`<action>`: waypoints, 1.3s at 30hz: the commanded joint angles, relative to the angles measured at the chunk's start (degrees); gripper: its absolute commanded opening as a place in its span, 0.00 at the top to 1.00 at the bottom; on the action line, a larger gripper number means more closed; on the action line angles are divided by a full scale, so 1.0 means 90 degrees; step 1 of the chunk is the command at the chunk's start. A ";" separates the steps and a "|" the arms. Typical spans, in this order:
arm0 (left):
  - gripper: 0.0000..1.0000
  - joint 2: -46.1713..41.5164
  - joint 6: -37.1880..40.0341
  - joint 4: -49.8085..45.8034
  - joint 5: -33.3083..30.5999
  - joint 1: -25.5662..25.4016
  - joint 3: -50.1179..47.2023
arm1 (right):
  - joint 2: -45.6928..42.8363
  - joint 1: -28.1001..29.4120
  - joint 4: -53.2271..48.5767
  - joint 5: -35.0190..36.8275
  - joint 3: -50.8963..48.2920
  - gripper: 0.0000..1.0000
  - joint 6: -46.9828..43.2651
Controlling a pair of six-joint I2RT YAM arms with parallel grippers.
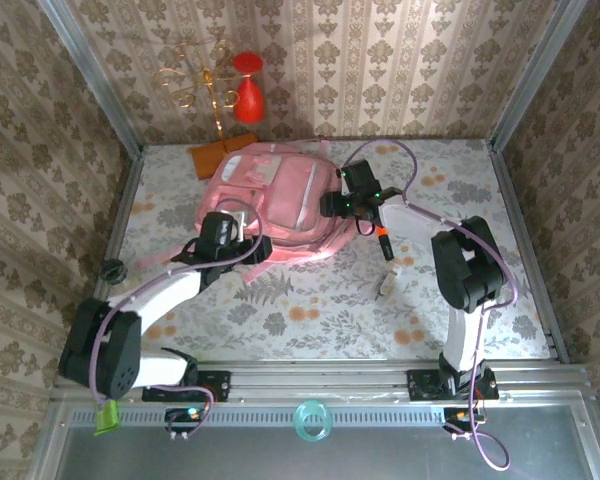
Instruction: Pack the student bag
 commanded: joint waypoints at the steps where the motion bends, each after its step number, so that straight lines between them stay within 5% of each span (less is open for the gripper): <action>1: 0.31 -0.0699 0.0098 -0.0348 -0.0610 0.0059 -0.0129 | -0.0976 0.0507 -0.0450 0.0729 -0.0283 0.34 -0.0240; 7: 0.28 -0.0898 -0.0107 -0.0335 -0.0610 0.0965 -0.0111 | -0.1084 0.1914 0.0289 -0.0087 -0.0690 0.33 0.1040; 13: 0.26 -0.1023 -0.0425 0.0018 -0.0588 0.1726 -0.0177 | -0.0094 0.2757 0.1368 -0.0269 -0.0369 0.43 0.2339; 28: 0.26 -0.1151 -0.0422 0.0109 -0.0281 0.2089 -0.0265 | 0.1704 0.2877 0.2232 -0.0212 0.0628 0.59 0.3295; 39: 0.26 -0.1104 -0.0412 0.0186 -0.0083 0.2101 -0.0274 | 0.1680 0.2958 0.1010 0.1434 0.1032 0.57 0.2954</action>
